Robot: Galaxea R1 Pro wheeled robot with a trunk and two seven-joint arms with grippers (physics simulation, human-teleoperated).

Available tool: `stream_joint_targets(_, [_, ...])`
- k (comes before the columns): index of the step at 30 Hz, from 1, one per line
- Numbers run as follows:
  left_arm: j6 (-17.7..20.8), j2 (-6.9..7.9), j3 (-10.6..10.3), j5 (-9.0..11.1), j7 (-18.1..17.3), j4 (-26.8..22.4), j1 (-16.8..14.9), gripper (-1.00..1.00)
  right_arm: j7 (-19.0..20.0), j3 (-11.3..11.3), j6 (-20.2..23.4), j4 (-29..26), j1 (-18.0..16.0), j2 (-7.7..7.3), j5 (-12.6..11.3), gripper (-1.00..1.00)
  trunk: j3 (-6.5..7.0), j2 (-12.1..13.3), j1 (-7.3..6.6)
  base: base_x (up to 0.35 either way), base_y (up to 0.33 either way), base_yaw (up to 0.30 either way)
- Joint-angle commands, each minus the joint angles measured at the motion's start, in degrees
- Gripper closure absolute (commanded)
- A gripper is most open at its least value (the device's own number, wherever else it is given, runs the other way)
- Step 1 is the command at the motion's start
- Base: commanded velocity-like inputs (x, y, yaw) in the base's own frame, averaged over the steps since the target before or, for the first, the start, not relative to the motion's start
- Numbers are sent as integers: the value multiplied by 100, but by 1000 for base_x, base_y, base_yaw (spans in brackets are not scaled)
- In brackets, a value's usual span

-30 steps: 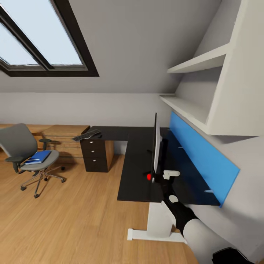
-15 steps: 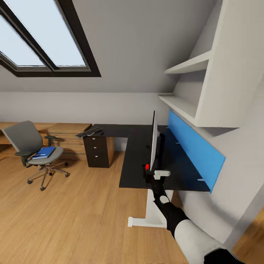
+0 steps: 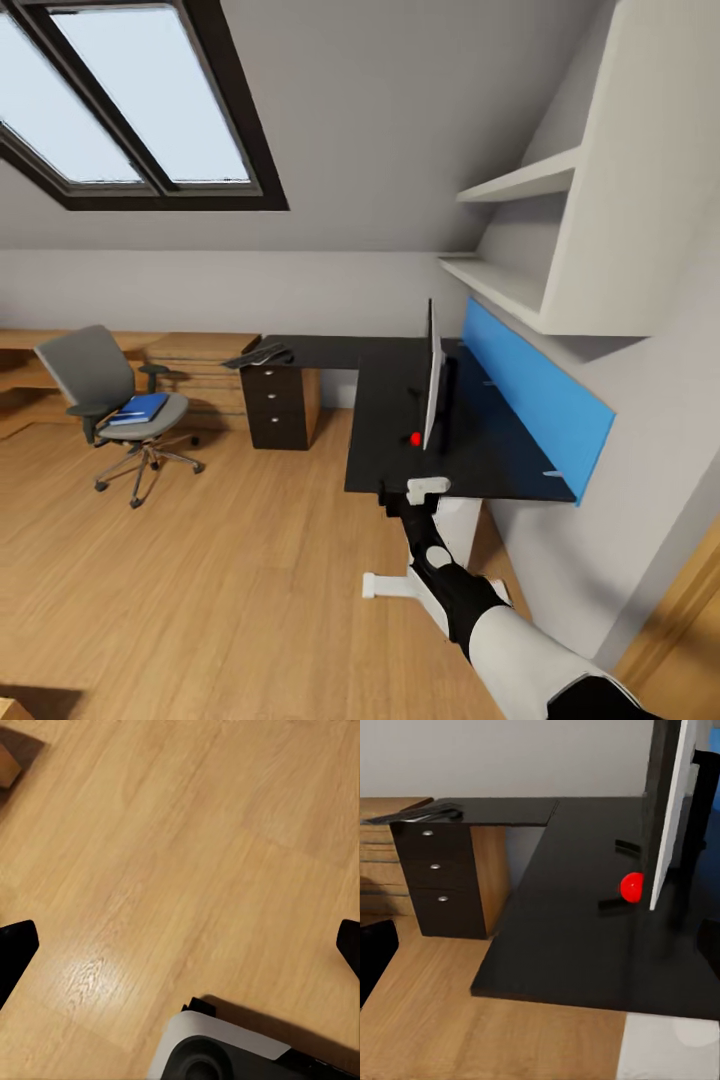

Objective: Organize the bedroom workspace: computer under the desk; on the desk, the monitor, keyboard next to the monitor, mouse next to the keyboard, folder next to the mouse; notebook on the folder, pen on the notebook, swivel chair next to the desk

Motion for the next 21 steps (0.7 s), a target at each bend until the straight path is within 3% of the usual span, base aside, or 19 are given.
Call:
stream_joint_targets(1, [-8, 1, -9, -15, 29, 2, -3, -100, -38, 52, 35, 26, -10, 0, -57, -100, -11, -11, 3, -1, 336, 0])
stream_joint_targets(6, [-4, 1, -8, -13, 30, -1, -3, -100, -54, 49, 447, 167, -10, 0, -70, -100, -11, -11, 3, 0, 336, 0])
stream_joint_targets(10, [-4, -5, -8, -17, 26, -1, -3, -100, -44, 41, 570, 765, -10, 0, -104, -100, -11, -11, 3, 72, 292, 0])
stream_joint_targets(21, [-57, -16, 22, -13, 29, -40, -3, -100, -26, -10, 580, 2145, 105, 0, -159, -100, -11, -11, 3, 24, 59, 0])
